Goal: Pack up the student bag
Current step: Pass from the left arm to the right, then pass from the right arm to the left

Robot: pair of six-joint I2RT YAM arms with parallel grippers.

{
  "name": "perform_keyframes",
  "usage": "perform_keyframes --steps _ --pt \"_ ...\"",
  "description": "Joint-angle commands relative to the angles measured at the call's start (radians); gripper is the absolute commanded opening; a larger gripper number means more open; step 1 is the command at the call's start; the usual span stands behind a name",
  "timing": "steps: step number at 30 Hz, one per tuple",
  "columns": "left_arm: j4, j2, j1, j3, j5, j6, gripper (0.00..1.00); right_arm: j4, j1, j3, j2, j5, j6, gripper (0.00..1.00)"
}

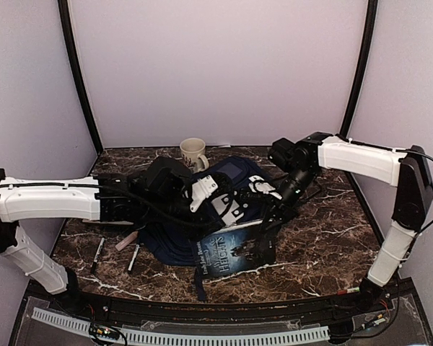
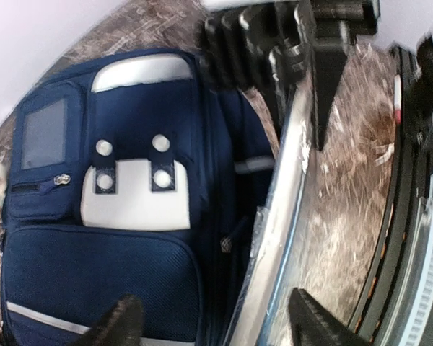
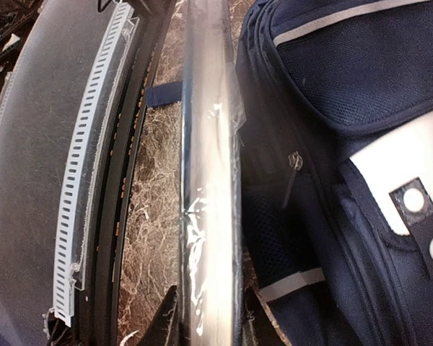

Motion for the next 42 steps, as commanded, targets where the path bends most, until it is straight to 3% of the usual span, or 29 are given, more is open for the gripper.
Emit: perform_keyframes --steps 1,5,10,14,18,21,26,29,33,35,37,42 --pt "0.184 -0.169 0.008 -0.033 -0.176 -0.067 0.84 -0.132 -0.112 0.106 -0.05 -0.189 -0.027 0.02" --pt "0.354 -0.282 0.012 -0.103 -0.208 -0.115 0.98 -0.246 -0.246 0.188 -0.064 -0.331 -0.066 0.01" --pt "0.535 -0.318 0.014 -0.156 -0.207 -0.202 0.94 -0.289 -0.386 0.266 -0.045 -0.494 -0.061 0.0" --pt "0.644 -0.284 0.014 -0.215 -0.185 -0.264 0.9 -0.287 -0.423 0.298 -0.015 -0.526 -0.047 0.0" --pt "0.795 -0.256 0.013 -0.336 -0.197 -0.385 0.89 -0.192 -0.476 0.278 -0.021 -0.628 0.053 0.0" --pt "1.047 -0.21 0.013 -0.457 -0.204 -0.511 0.92 -0.067 -0.514 0.267 -0.033 -0.709 0.177 0.0" --pt "1.37 0.018 0.012 -0.46 -0.13 -0.62 0.92 0.255 -0.52 0.199 -0.088 -0.744 0.467 0.0" --pt "1.483 0.153 0.011 -0.399 -0.112 -0.642 0.94 0.527 -0.52 0.106 -0.136 -0.737 0.701 0.0" --pt "1.599 0.311 0.015 -0.27 -0.096 -0.655 0.95 1.021 -0.52 -0.08 -0.263 -0.732 1.045 0.0" --pt "1.638 0.373 0.026 -0.219 -0.089 -0.687 0.95 1.277 -0.52 -0.171 -0.296 -0.732 1.045 0.0" --pt "1.682 0.422 0.041 -0.177 -0.077 -0.718 0.95 1.412 -0.52 -0.22 -0.307 -0.732 1.045 0.0" --pt "1.725 0.493 0.082 -0.1 -0.028 -0.777 0.95 1.418 -0.521 -0.253 -0.323 -0.732 1.045 0.0"
